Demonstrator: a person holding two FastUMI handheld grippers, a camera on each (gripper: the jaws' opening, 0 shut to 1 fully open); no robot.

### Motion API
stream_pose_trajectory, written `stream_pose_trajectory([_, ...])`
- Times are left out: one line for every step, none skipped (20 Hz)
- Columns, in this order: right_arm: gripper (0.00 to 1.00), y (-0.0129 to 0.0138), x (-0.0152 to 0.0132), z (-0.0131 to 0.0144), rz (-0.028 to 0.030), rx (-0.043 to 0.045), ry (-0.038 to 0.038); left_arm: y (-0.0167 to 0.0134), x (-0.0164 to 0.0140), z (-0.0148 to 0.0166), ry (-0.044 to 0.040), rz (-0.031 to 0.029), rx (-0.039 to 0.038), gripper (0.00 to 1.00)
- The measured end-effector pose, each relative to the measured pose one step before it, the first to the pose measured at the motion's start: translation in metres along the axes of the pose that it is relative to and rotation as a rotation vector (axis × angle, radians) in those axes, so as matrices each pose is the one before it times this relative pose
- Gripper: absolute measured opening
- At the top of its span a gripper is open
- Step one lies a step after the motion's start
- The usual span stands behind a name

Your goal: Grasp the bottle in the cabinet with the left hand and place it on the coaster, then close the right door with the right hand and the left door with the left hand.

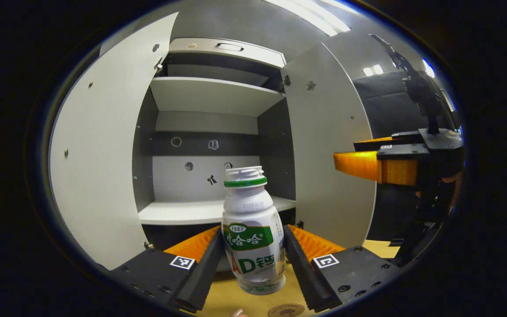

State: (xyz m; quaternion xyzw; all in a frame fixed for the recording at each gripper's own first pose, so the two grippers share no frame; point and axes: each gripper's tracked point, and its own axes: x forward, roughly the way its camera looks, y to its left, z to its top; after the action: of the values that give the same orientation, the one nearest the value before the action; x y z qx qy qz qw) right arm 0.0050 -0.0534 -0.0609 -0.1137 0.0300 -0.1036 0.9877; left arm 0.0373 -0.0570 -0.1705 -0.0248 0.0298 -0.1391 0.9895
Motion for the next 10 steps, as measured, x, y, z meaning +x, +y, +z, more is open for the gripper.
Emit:
stream_pose_trajectory([0.98, 0.00207, -0.00201, -0.0048, 0.00008, -0.01308, 0.00161, -0.01008, -0.00371, -0.01591, 0.01019, -0.01705, -0.01198, 0.82])
stream_pose_trajectory([0.98, 0.00151, -0.00047, -0.00551, 0.00179, -0.01486, 0.00446, -0.00997, -0.00335, -0.01146, -0.00075, -0.01562, -0.00434, 0.82])
stream_pose_trajectory([0.98, 0.00217, -0.00059, -0.00647, 0.00592, -0.01319, 0.00943, -0.00901, -0.00314, -0.01107, -0.01072, -0.01279, 0.00055, 0.82])
stream_pose_trajectory([0.98, 0.00348, -0.00058, -0.00565, 0.01258, -0.00788, 0.00528, -0.00685, -0.00139, -0.00897, -0.00967, -0.01273, 0.00053, 0.82])
stream_pose_trajectory([0.98, 0.00309, -0.00057, -0.00567, 0.0134, -0.00239, 0.00031, -0.00686, -0.00022, -0.01056, -0.00502, -0.00786, 0.00223, 0.82])
stream_pose_trajectory([0.98, 0.00251, 0.00007, -0.00683, 0.01336, -0.00045, 0.00146, -0.00528, -0.0013, -0.01051, 0.00186, -0.00206, 0.00829, 0.82])
stream_pose_trajectory([0.98, 0.00086, 0.00109, -0.0087, 0.00768, -0.00126, 0.0077, -0.00447, -0.00218, -0.01273, 0.00248, 0.00519, 0.01305, 0.82])
stream_pose_trajectory([0.98, -0.00058, 0.00139, -0.01035, 0.00226, 0.00211, 0.00916, -0.00457, -0.00185, -0.01105, 0.00173, 0.00174, 0.01402, 0.82])
stream_pose_trajectory([0.98, -0.00015, 0.00033, -0.00937, 0.00155, 0.01068, 0.00533, -0.00504, -0.00071, -0.01178, 0.00103, 0.00649, 0.01602, 0.82])
stream_pose_trajectory([0.98, -0.00057, 0.00033, -0.0091, 0.00057, 0.01564, 0.00624, -0.00249, -0.00145, -0.00942, -0.00002, 0.0088, 0.01639, 0.82])
